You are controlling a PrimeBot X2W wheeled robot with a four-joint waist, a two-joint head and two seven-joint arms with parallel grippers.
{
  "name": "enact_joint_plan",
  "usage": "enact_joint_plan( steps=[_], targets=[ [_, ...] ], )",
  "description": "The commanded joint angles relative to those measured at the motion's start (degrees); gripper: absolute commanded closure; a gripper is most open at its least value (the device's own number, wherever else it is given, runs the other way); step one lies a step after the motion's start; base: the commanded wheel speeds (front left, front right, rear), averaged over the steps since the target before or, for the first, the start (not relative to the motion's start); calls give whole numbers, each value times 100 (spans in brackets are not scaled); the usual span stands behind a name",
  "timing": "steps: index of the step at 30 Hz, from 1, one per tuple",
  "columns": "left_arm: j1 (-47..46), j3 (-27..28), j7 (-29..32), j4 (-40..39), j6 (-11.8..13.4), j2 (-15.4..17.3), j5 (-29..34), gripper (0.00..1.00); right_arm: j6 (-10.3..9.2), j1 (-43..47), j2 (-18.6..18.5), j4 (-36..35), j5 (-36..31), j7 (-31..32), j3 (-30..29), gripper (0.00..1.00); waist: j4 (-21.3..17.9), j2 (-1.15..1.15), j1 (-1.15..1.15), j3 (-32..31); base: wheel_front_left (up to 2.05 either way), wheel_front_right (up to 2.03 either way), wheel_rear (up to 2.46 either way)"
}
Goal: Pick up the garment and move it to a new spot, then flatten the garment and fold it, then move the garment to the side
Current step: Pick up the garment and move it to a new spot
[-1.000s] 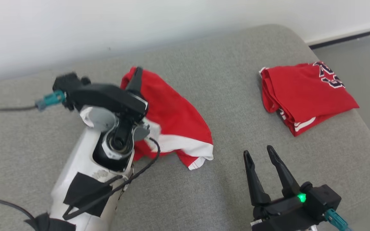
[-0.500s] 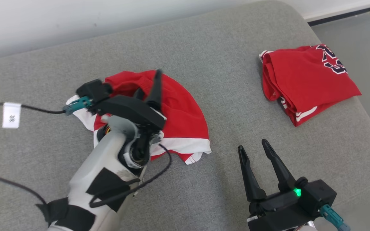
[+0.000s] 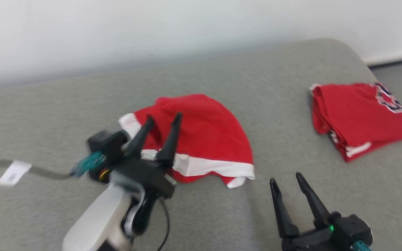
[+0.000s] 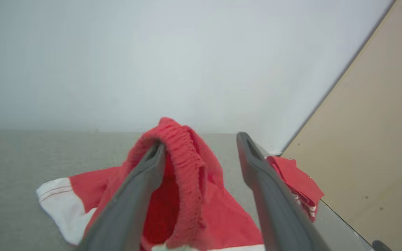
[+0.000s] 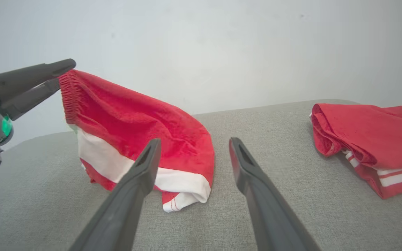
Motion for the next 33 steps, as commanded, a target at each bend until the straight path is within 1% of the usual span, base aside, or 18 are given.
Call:
enact_joint_plan(
  steps=[1,4,5,6,8,11,16,19,20,25,30,33],
  targets=[
    [449,201,-22,-347,126,108,296,0,-15,120,-13,-10,-5,1,-46,0,605,0,1,-486,0,0,0],
    [1215,703,-24,-1006,413,240,894,0,-15,241,-24,-17,-5,1,-100,0,818,0,1,-614,0,0,0],
    [1461,865,-25,-1218,485,255,1080,0,-15,280,-32,-14,-5,0,-108,0,884,0,1,-653,0,0,0],
    [1721,993,-24,-1380,506,242,1221,0,-15,314,-31,-14,0,1,-133,0,944,0,1,-691,0,0,0],
    [2230,1161,-25,-1618,455,243,1450,0,-15,377,-41,-4,19,1,-145,0,1059,0,1,-762,0,0,0],
    [2758,1424,-26,-1894,434,251,1790,0,-15,447,-57,1,32,1,-140,0,1188,0,1,-847,0,0,0],
    [3483,1778,-27,-2309,471,209,2582,0,-15,527,-62,-13,40,1,-181,0,1329,0,1,-958,0,0,0],
    [3773,2017,-26,-2542,449,127,3083,0,-15,566,-63,-20,58,1,-216,0,1397,0,1,-997,0,0,0],
    [3773,2017,-26,-2542,449,127,3083,0,-15,566,-63,-20,58,1,-216,0,1397,0,1,-997,0,0,0],
    [4205,2331,-27,-2796,270,3,3765,0,-15,662,-67,-22,68,1,-243,0,1478,0,1,-1075,0,0,0],
    [4520,2484,-27,-2816,141,-59,4282,0,-15,787,-103,-14,104,1,-287,0,1509,0,1,-1160,0,0,0],
    [4654,2560,-27,-2818,94,-144,4481,0,-15,841,-119,-14,119,1,-323,0,1509,0,1,-1203,0,0,0]
  ],
)
